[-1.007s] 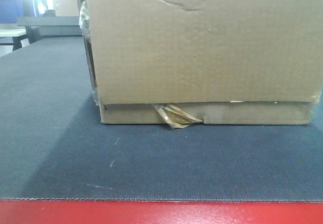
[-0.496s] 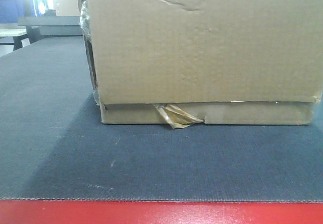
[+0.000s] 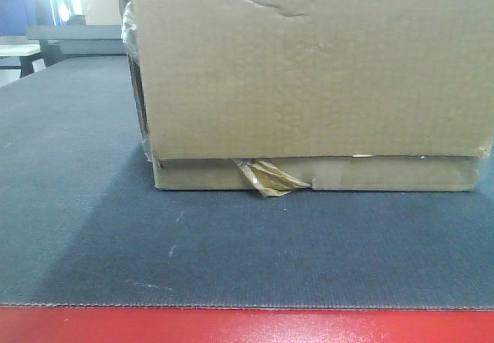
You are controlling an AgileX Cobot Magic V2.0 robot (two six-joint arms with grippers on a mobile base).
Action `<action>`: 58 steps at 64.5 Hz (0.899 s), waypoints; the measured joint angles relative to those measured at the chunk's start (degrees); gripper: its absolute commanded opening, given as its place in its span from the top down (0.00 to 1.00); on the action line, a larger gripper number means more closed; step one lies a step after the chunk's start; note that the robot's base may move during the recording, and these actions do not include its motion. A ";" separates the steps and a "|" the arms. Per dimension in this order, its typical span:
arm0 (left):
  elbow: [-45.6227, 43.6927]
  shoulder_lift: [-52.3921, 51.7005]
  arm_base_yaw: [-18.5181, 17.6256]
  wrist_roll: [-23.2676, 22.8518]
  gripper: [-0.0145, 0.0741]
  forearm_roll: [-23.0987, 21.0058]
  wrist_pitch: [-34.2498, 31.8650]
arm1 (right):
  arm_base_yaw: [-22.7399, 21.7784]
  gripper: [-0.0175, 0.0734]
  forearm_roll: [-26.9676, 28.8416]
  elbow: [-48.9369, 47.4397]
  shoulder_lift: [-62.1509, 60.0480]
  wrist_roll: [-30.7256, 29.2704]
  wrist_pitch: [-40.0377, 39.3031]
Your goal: Grab carton from right shelf to conveyor
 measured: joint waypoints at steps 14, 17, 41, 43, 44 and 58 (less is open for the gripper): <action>0.00 0.00 0.00 0.00 0.84 0.00 0.00 | -4.13 0.88 8.73 8.79 -0.09 -7.83 -10.24; 0.00 0.00 0.00 0.00 0.84 0.00 0.00 | -5.00 0.88 9.35 10.72 -0.30 -8.12 -12.29; 0.00 0.00 0.00 0.00 0.84 -0.09 0.00 | -5.40 0.88 11.18 22.55 -3.30 -8.35 -21.95; 0.00 0.00 0.00 0.00 0.84 -0.09 0.00 | -5.40 0.88 11.18 22.55 -3.40 -8.35 -21.95; 0.00 0.00 0.00 0.00 0.84 -0.09 0.00 | -5.40 0.88 11.18 22.55 -3.40 -8.35 -21.95; 0.00 0.00 0.00 0.00 0.84 -0.12 0.00 | -5.40 0.88 11.18 22.58 -3.44 -8.35 -22.99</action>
